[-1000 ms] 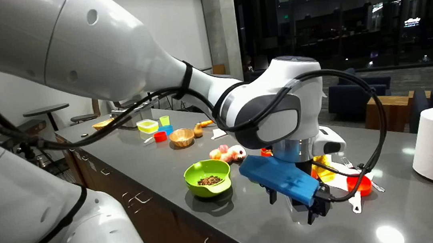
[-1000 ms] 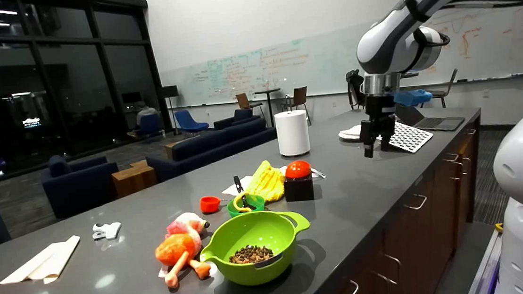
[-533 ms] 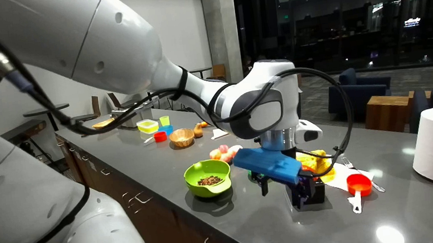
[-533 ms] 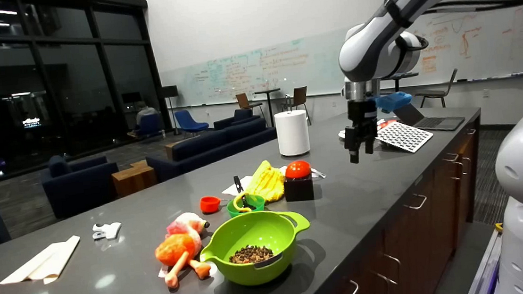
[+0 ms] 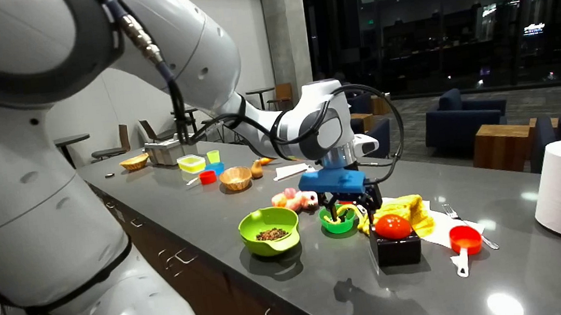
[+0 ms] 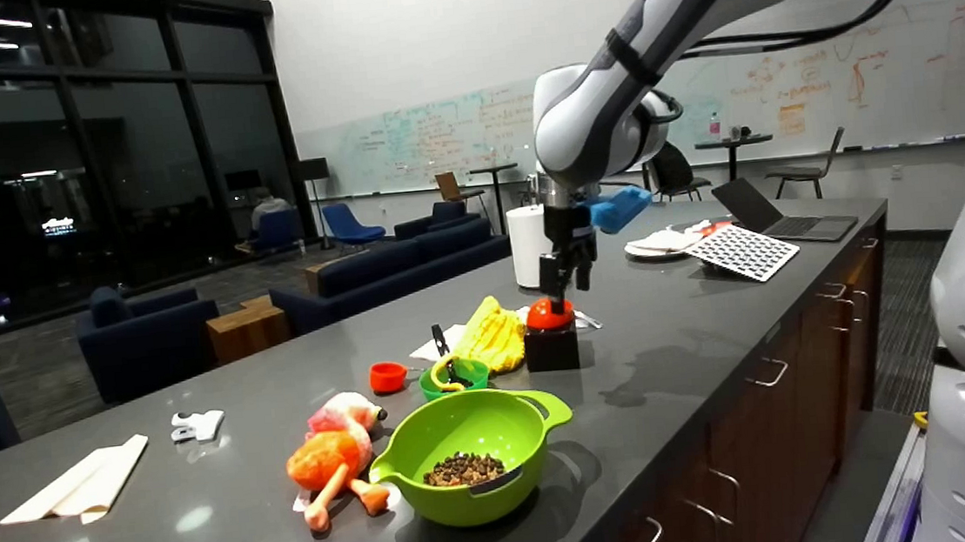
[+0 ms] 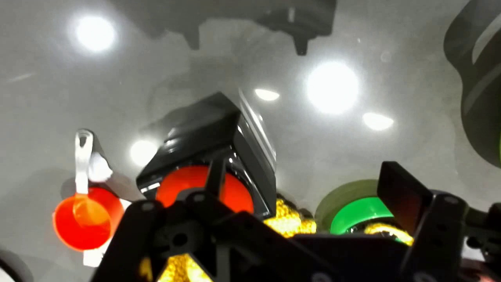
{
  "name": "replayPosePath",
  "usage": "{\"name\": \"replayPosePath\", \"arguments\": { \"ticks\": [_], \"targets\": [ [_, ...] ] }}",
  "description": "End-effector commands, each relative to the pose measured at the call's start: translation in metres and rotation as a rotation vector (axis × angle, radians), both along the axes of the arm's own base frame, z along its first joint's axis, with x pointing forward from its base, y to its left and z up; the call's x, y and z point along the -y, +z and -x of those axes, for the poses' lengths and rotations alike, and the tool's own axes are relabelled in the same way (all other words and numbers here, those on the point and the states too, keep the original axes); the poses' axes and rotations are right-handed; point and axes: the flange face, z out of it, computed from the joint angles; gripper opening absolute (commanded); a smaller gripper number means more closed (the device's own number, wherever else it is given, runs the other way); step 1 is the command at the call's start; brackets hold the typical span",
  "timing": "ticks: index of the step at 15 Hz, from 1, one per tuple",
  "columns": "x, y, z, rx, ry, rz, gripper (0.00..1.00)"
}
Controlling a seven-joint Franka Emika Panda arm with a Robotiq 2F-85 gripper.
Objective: Move the fork
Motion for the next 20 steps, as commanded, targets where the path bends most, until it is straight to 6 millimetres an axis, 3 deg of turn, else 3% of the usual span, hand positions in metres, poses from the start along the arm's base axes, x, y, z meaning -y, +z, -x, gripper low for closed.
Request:
{"name": "replayPosePath", "arguments": {
  "ticks": [1,13,17,20],
  "targets": [
    [-0.029,-0.006,-0.058,0.052,0.036,0.002,1.0],
    [-0.087,-0.038,-0.212,0.141,0.071,-0.08,1.0],
    [-0.103,-0.057,-0.245,0.135,0.078,-0.106,1.0],
    [-0.103,-0.071,-0.258,0.111,0.059,-0.095,1.0]
  ]
}}
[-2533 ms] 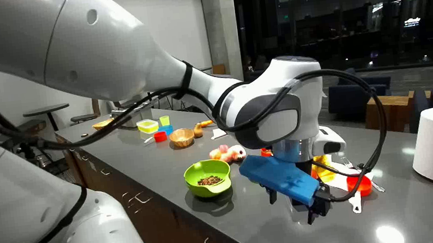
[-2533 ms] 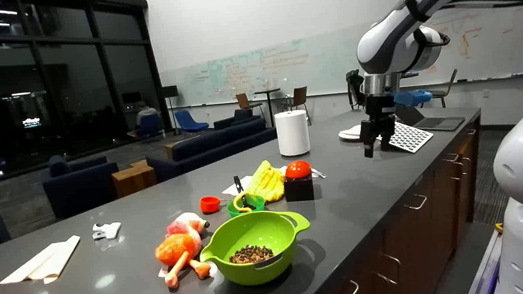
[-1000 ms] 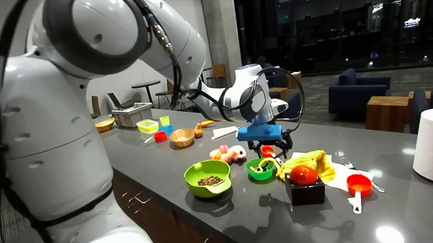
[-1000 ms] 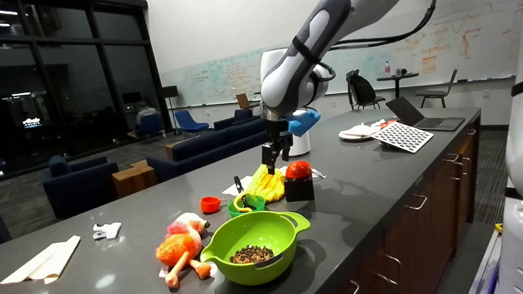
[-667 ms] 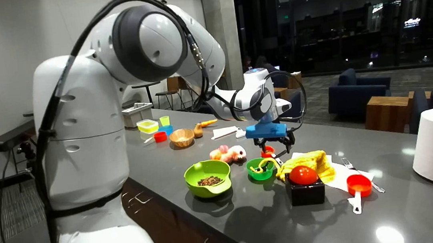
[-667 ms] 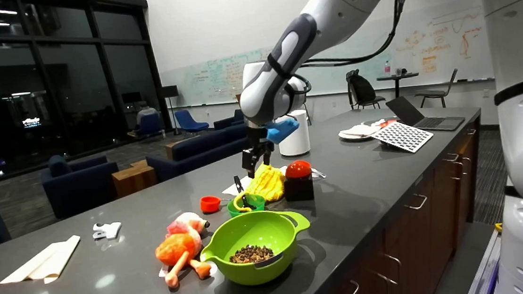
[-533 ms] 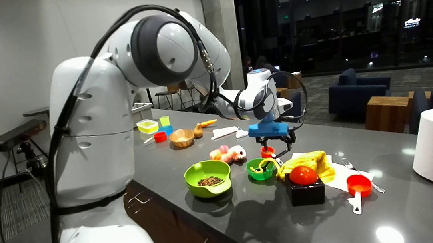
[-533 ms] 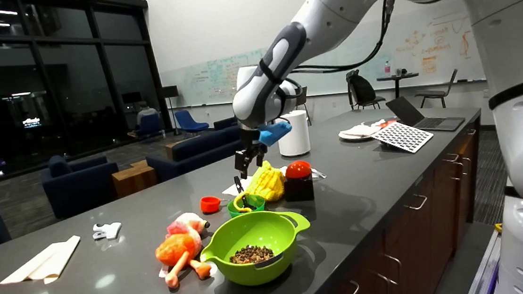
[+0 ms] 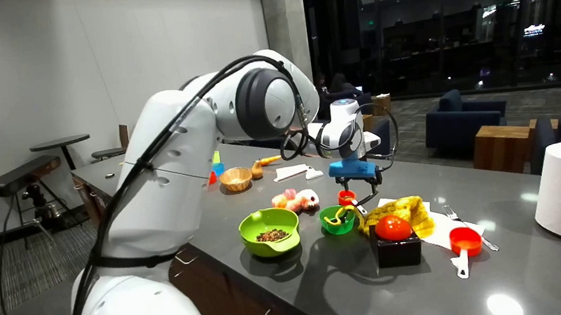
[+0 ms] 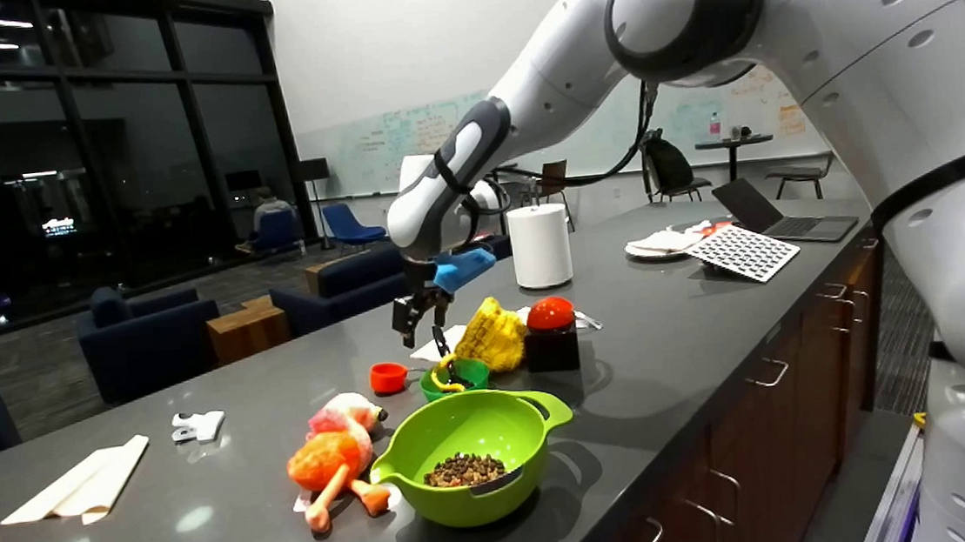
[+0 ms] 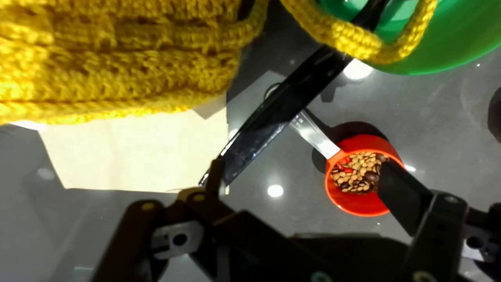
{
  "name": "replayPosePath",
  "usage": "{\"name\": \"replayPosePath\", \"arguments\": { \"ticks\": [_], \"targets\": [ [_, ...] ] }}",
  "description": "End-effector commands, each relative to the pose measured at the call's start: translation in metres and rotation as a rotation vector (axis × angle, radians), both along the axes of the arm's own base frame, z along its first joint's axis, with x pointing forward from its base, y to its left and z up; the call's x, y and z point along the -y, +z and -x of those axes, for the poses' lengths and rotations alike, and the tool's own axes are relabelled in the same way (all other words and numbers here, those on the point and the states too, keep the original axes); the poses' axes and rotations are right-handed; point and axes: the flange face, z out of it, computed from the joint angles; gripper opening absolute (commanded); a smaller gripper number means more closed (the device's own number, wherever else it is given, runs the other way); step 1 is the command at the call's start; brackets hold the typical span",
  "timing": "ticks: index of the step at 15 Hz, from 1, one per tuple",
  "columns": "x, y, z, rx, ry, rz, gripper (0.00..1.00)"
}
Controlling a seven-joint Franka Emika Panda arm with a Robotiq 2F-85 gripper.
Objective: Move the fork
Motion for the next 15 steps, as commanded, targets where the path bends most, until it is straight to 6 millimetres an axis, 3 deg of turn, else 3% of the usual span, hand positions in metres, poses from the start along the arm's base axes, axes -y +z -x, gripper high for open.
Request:
{"name": "replayPosePath", "arguments": {
  "ticks": [1,9,15],
  "targets": [
    [0.002,-0.009,-0.019,-0.033,-0.045,0.01,1.0],
    [0.03,0.007,-0.024,-0.04,-0.122,0.077,1.0],
    [0.031,-0.009,-0.022,-0.083,-0.145,0.062,1.0]
  ]
}}
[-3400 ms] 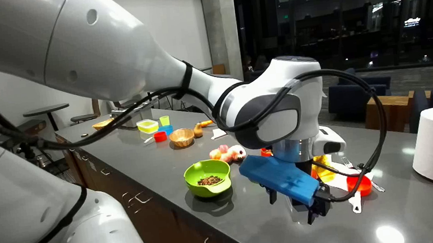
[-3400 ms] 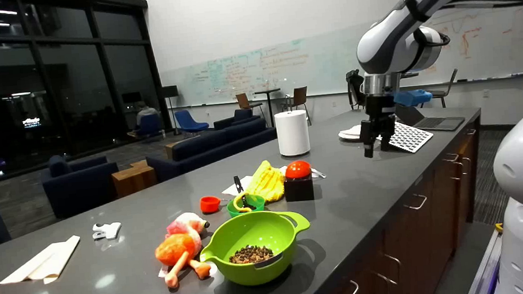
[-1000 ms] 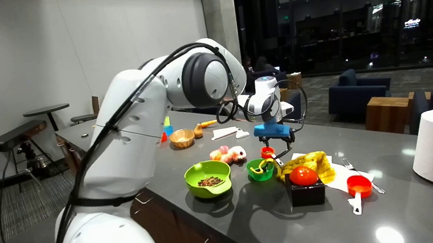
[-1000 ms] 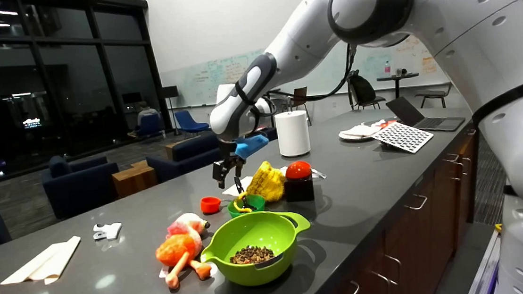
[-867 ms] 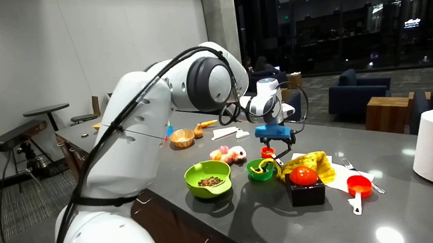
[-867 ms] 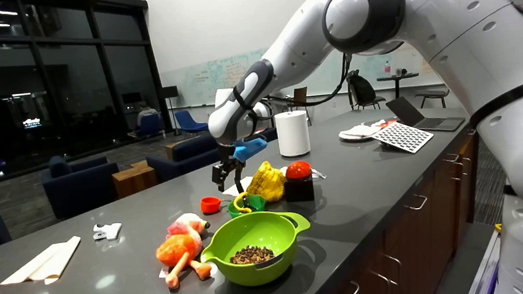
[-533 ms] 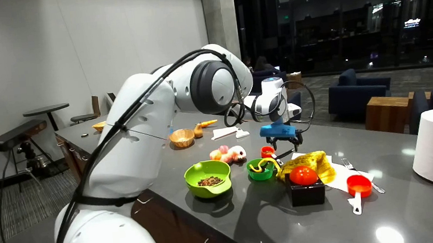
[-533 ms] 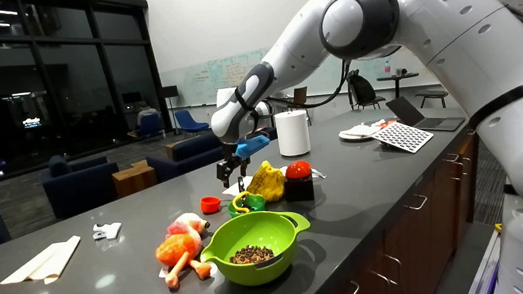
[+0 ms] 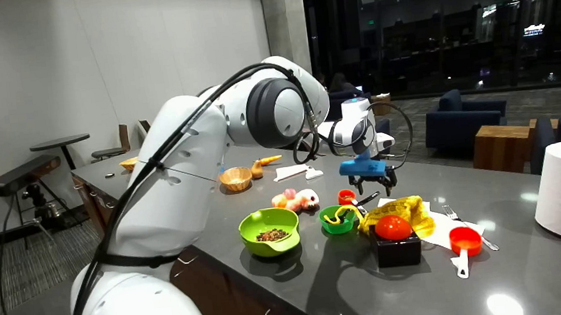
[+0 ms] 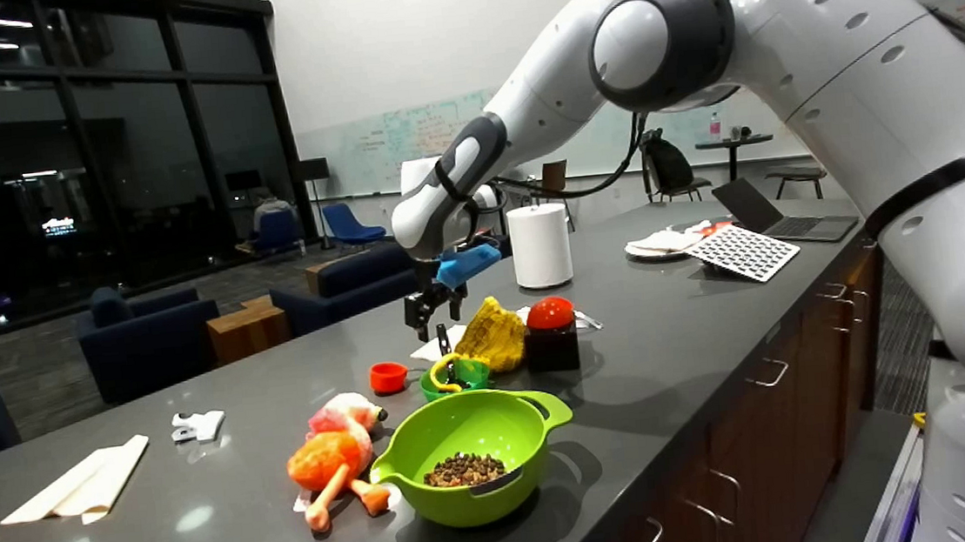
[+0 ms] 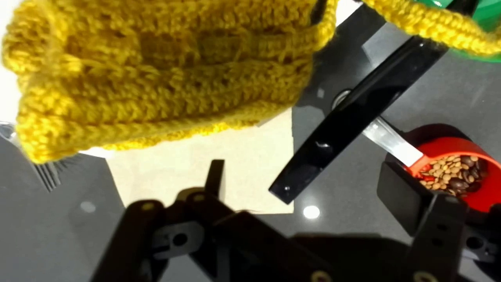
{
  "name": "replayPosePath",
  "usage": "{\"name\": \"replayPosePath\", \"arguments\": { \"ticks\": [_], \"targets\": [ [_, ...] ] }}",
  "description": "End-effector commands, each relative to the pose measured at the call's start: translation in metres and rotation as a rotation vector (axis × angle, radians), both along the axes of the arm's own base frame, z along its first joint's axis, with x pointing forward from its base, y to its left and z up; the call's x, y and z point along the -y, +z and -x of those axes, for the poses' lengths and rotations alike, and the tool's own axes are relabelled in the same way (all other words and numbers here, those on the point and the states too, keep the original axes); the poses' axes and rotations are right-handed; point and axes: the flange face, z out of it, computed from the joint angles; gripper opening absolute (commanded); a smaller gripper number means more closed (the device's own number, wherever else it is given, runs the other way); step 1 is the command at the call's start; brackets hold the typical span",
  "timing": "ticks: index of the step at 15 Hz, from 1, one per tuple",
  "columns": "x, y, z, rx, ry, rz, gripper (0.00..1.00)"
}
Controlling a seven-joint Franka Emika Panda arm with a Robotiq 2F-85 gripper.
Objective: Move the fork
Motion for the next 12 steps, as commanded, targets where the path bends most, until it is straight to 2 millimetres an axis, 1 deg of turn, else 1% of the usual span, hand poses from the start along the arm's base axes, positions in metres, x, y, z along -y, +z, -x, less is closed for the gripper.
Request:
{"name": "replayPosePath", "arguments": {
  "ticks": [1,3,6,12],
  "targets": [
    [0.0,-0.004,0.002,-0.034,-0.03,0.003,1.0],
    [0.002,-0.005,0.006,-0.054,-0.068,0.012,1.0],
    [0.005,-0.001,0.01,-0.04,-0.196,0.007,1.0],
    [-0.009,-0.007,0.011,-0.045,-0.318,0.003,1.0]
  ]
}}
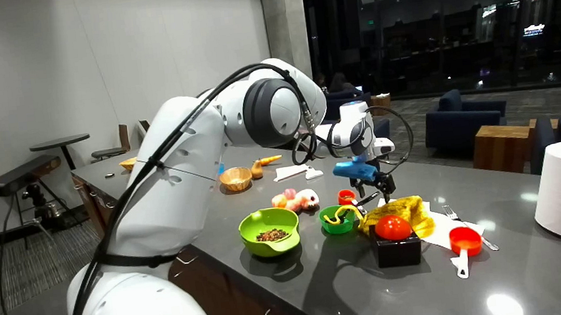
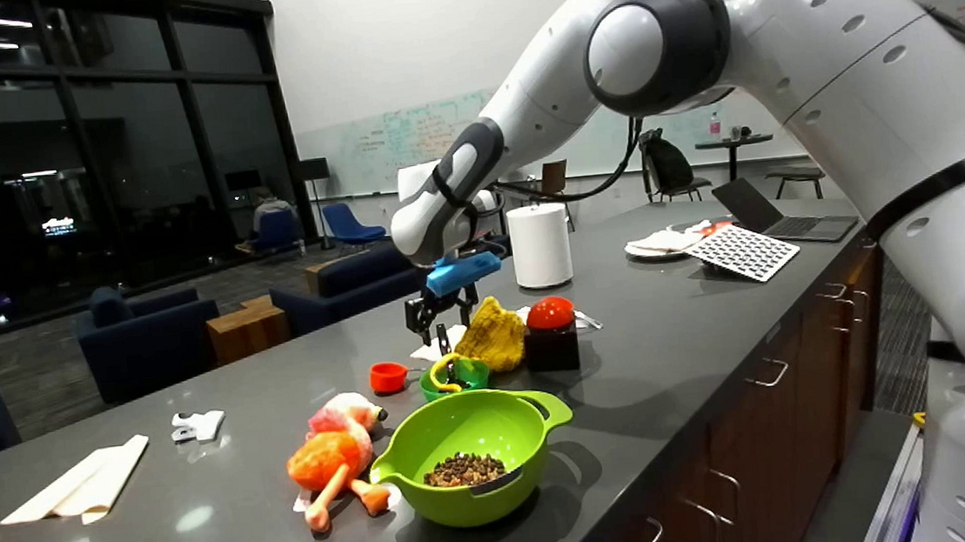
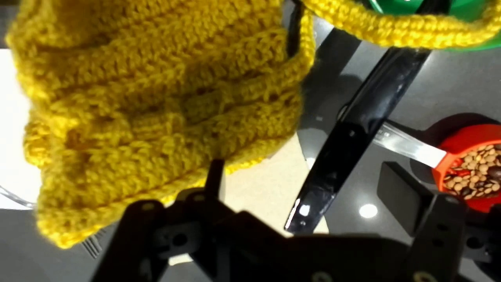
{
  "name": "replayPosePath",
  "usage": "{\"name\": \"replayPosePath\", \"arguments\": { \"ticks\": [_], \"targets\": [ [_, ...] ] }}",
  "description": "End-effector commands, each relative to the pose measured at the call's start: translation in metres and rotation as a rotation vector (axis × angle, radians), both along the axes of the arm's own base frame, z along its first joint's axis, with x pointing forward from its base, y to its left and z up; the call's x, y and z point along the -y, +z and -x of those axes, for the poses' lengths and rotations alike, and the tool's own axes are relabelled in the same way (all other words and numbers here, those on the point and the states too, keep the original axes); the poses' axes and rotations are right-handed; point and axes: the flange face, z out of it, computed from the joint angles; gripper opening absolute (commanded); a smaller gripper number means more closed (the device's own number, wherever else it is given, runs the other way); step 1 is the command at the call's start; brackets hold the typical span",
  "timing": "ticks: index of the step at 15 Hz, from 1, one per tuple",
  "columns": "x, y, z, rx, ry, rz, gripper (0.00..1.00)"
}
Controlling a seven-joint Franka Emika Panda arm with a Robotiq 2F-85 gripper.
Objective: Move the fork
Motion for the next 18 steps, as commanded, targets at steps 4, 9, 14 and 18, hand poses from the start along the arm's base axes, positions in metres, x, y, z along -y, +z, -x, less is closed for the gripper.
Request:
{"name": "replayPosePath", "arguments": {
  "ticks": [4,9,14,18],
  "targets": [
    [-0.017,0.002,0.009,-0.024,-0.137,0.058,1.0],
    [-0.017,-0.006,0.005,-0.023,-0.098,0.028,1.0],
    [-0.016,-0.007,0.004,-0.024,-0.099,0.028,1.0],
    [-0.015,-0.01,0.002,0.019,-0.146,0.001,1.0]
  ]
}}
